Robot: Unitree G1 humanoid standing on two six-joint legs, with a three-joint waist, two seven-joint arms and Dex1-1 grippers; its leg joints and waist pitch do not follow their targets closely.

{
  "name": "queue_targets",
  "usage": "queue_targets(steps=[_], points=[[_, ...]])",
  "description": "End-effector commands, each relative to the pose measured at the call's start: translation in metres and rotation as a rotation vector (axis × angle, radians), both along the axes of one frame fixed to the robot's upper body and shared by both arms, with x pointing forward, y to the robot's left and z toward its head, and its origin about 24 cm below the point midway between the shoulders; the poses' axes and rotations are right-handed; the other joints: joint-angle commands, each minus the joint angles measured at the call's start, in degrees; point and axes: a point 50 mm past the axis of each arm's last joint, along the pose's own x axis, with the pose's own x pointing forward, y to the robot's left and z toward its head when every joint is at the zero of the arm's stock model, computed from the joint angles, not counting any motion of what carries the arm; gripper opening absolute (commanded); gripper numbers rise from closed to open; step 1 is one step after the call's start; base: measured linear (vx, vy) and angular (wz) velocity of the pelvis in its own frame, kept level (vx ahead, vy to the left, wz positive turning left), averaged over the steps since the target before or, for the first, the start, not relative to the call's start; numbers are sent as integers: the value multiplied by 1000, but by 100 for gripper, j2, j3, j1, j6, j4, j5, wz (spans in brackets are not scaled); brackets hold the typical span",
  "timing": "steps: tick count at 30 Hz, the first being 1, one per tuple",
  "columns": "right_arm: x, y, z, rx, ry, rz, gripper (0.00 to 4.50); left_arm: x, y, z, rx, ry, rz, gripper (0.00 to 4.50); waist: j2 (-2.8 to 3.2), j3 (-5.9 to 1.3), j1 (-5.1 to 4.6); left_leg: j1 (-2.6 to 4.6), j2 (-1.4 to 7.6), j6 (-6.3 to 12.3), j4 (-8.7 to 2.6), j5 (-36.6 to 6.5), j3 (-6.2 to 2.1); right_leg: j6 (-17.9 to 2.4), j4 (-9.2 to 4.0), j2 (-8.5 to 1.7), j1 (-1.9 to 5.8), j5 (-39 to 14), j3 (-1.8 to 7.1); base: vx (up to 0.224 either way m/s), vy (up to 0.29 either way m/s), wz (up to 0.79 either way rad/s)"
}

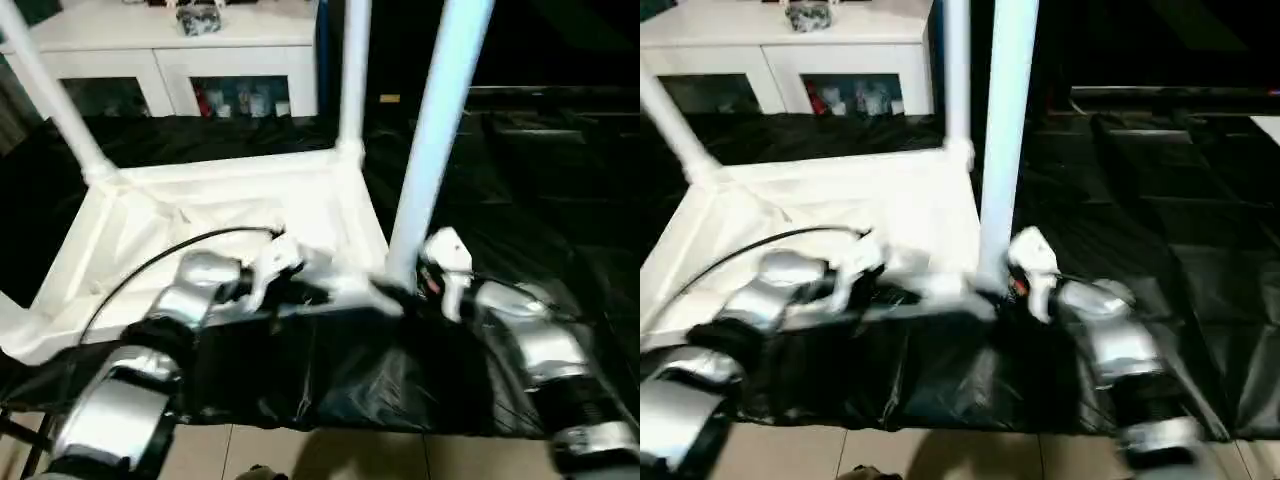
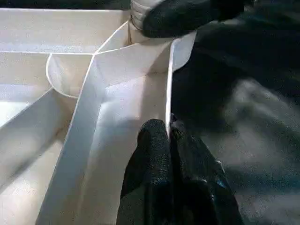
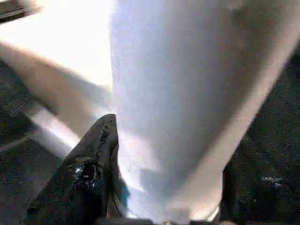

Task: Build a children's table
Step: Rotate leg to tighten

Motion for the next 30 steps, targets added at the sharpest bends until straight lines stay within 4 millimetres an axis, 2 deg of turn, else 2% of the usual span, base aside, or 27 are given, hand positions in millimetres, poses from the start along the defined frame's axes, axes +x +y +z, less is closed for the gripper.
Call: queue_targets(steps=[1,2,4,5,6,7,8,9,11,13,14,15,16,18,19,20,21,23,26,30], points=[[-4,49,-18,42,72,-20,267,-5,-39,-12,-7,16,56,0,-27,-243,-89,253,276,-444,-649,-2768,-210,-959,-575,-135,-47,-2669,49,0,0,0],[-4,52,-19,41,70,-18,267,-5,-41,-12,-8,15,61,0,-43,-259,-124,221,260,-436,-688,-2692,-237,-890,-582,-126,16,-2607,27,0,0,0],[-6,68,-17,35,43,23,267,-6,-50,-13,-8,6,77,0,-19,-267,-132,224,267,-381,-706,-2620,-227,-851,-605,-109,21,-2360,22,0,0,0],[-7,76,-15,29,20,46,267,-7,-53,-14,-2,-3,74,0,-26,-264,-134,225,262,-342,-706,-2639,-215,-857,-618,-101,5,-2286,35,0,0,0],[-8,79,-13,40,5,54,302,-8,-55,-14,0,-10,64,0,-25,-266,-133,232,255,-313,-702,-2662,-211,-861,-622,-103,6,-2288,38,0,0,0],[-8,80,-11,50,-5,51,322,-9,-56,-14,1,-14,57,0,-18,-273,-148,207,257,-276,-707,-2651,-223,-873,-612,-115,31,-2249,38,0,0,0],[-5,76,-8,54,-26,23,339,-9,-56,-13,-6,-21,44,0,-18,-284,-158,175,258,-243,-712,-2536,-228,-884,-596,-117,56,-2106,34,0,0,0],[-5,76,-8,54,-26,23,342,-9,-56,-13,-6,-21,44,0,-14,-287,-161,176,262,-230,-714,-2505,-225,-901,-593,-112,53,-2027,33,0,0,0],[1,49,-2,24,-92,0,364,-9,-47,-12,2,-42,13,0,-3,-303,-171,213,269,-177,-687,-2450,-191,-1032,-587,-97,31,-1683,44,0,0,0],[2,37,1,13,-118,-2,379,-9,-40,-11,8,-54,-11,0,-10,-332,-164,187,273,-97,-668,-2242,-187,-1120,-545,-98,78,-1320,42,0,0,0],[3,30,3,9,-125,8,387,-9,-36,-10,12,-59,-24,0,0,-352,-149,157,276,107,-635,-1803,-163,-1254,-499,-104,101,-818,35,0,0,0],[2,26,3,8,-126,21,392,-9,-34,-10,14,-61,-31,0,-6,-358,-148,151,274,174,-621,-1698,-158,-1287,-493,-104,114,-732,29,0,0,0],[-1,9,5,-11,-122,89,399,-8,-24,-10,28,-59,-48,0,-23,-364,-131,143,276,302,-595,-1520,-143,-1354,-476,-108,126,-616,21,0,0,0],[-5,-3,6,-25,-105,164,399,-7,-15,-9,51,-70,-61,0,-11,-380,-88,118,285,501,-549,-1255,-126,-1442,-441,-113,168,-375,7,0,0,0],[-5,-4,6,-26,-104,168,399,-7,-15,-9,51,-70,-63,0,-21,-390,-49,105,293,625,-518,-992,-117,-1490,-402,-112,178,-111,-3,0,0,0],[-9,-13,7,-39,-91,220,399,-7,-9,-8,51,-63,-82,0,-38,-408,-33,84,290,746,-485,-732,-113,-1554,-360,-123,197,127,-12,0,0,0],[-10,-16,7,-39,-81,244,399,-8,-7,-7,50,-58,-94,0,-24,-421,-18,104,299,788,-473,-645,-105,-1598,-350,-122,186,235,-17,0,0,0],[-15,-23,9,-45,-59,311,399,-10,0,-6,52,-44,-127,0,-59,-418,9,99,301,910,-448,-663,-80,-1720,-334,-110,172,307,-29,0,0,0],[-18,-27,10,-58,-42,375,399,-13,6,-7,57,-22,-167,0,-61,-405,16,97,322,912,-464,-740,-83,-1731,-337,-105,167,117,-35,0,0,0],[-19,-28,13,-60,-28,447,399,-18,15,-8,54,22,-219,0,-58,-387,6,124,334,742,-501,-984,-71,-1755,-358,-88,141,-221,-27,0,0,0]])
